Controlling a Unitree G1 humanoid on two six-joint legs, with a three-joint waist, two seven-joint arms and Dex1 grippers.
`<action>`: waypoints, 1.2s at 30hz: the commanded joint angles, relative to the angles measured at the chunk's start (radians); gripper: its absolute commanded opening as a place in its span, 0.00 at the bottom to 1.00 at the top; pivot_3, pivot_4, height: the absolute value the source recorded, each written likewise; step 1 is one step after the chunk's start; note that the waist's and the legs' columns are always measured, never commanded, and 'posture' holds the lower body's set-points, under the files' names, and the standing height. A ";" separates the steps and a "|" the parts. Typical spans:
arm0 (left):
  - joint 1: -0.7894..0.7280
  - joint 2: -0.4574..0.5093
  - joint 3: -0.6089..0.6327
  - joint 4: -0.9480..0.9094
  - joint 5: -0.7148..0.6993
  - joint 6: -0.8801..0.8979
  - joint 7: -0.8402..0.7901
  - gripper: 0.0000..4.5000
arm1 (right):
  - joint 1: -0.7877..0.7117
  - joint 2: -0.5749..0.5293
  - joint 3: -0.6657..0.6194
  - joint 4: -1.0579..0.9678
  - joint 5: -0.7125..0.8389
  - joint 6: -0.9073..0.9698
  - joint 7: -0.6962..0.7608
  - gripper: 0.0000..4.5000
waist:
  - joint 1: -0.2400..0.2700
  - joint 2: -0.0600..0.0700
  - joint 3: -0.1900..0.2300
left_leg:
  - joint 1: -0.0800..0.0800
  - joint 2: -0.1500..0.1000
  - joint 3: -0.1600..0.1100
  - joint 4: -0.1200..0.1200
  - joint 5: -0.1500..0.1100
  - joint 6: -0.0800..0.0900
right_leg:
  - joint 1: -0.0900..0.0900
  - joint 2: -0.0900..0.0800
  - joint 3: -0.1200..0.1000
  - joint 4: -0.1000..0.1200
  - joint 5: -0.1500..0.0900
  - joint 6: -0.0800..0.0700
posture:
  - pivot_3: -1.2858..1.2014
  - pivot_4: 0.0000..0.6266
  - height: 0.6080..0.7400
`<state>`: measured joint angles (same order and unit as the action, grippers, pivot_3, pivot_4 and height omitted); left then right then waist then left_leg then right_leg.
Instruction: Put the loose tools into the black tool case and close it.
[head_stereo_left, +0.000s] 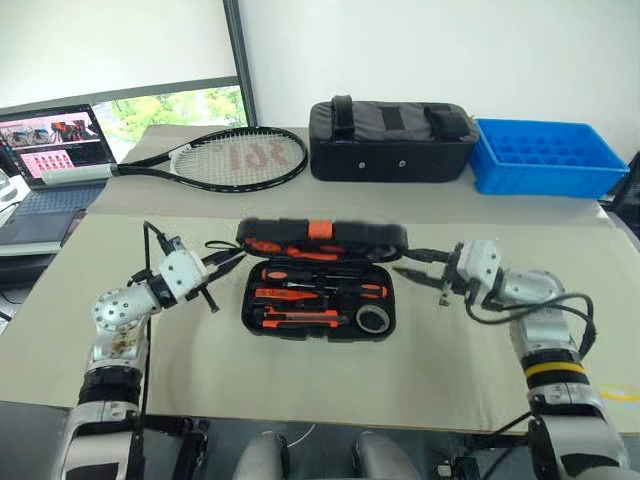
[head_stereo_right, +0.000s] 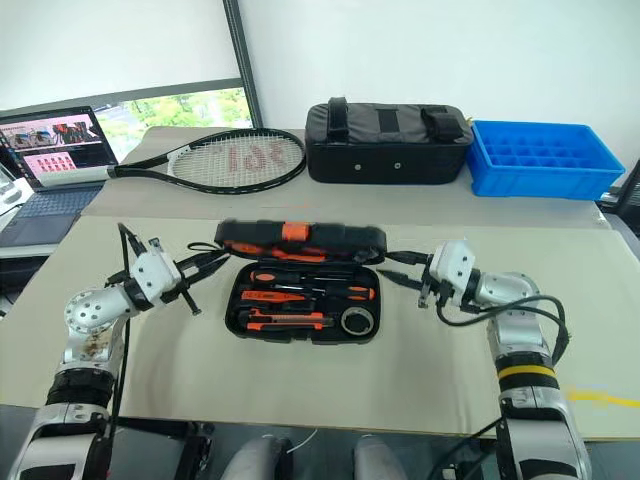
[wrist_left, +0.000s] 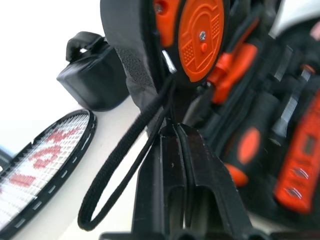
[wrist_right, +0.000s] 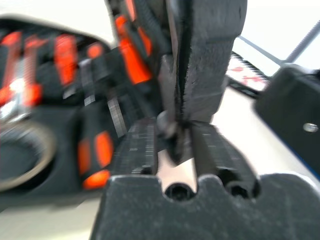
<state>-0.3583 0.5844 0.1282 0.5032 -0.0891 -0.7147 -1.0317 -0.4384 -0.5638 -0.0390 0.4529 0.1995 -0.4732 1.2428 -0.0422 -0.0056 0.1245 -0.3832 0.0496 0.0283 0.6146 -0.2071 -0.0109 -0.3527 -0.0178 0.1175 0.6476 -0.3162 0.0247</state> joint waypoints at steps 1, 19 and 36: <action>0.060 0.076 0.014 0.032 -0.011 -0.107 -0.004 0.42 | 0.101 -0.093 0.003 -0.115 -0.005 0.037 0.017 0.66 | 0.000 0.000 0.000 | 0.000 0.000 0.001 0.000 0.000 0.000 | 0.000 -0.001 0.000 0.000 0.000 0.000 | 0.52 0.24 0.76; -0.258 -0.011 0.078 0.163 -0.224 0.525 0.078 0.73 | 0.300 -0.170 0.294 -0.799 0.218 0.931 -0.097 0.73 | 0.008 -0.005 0.000 | -0.004 -0.001 -0.001 0.005 0.001 0.000 | -0.001 -0.003 -0.009 0.000 -0.003 0.005 | 0.52 0.24 0.76; -0.465 -0.167 -0.054 0.262 -0.167 0.438 -0.083 0.73 | -0.087 -0.005 0.144 -0.166 -0.045 0.597 -0.432 0.73 | 0.006 -0.004 0.001 | -0.006 -0.002 -0.001 0.008 0.001 0.001 | -0.002 -0.004 -0.010 0.001 0.001 0.000 | 0.52 0.24 0.76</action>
<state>-0.8056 0.4114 0.0777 0.8244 -0.2446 -0.2645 -1.0794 -0.5077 -0.5624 0.1545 0.2861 0.1681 0.1782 0.8393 -0.0363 -0.0092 0.1254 -0.3895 0.0479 0.0276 0.6223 -0.2062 -0.0102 -0.3550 -0.0214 0.1071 0.6482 -0.3156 0.0250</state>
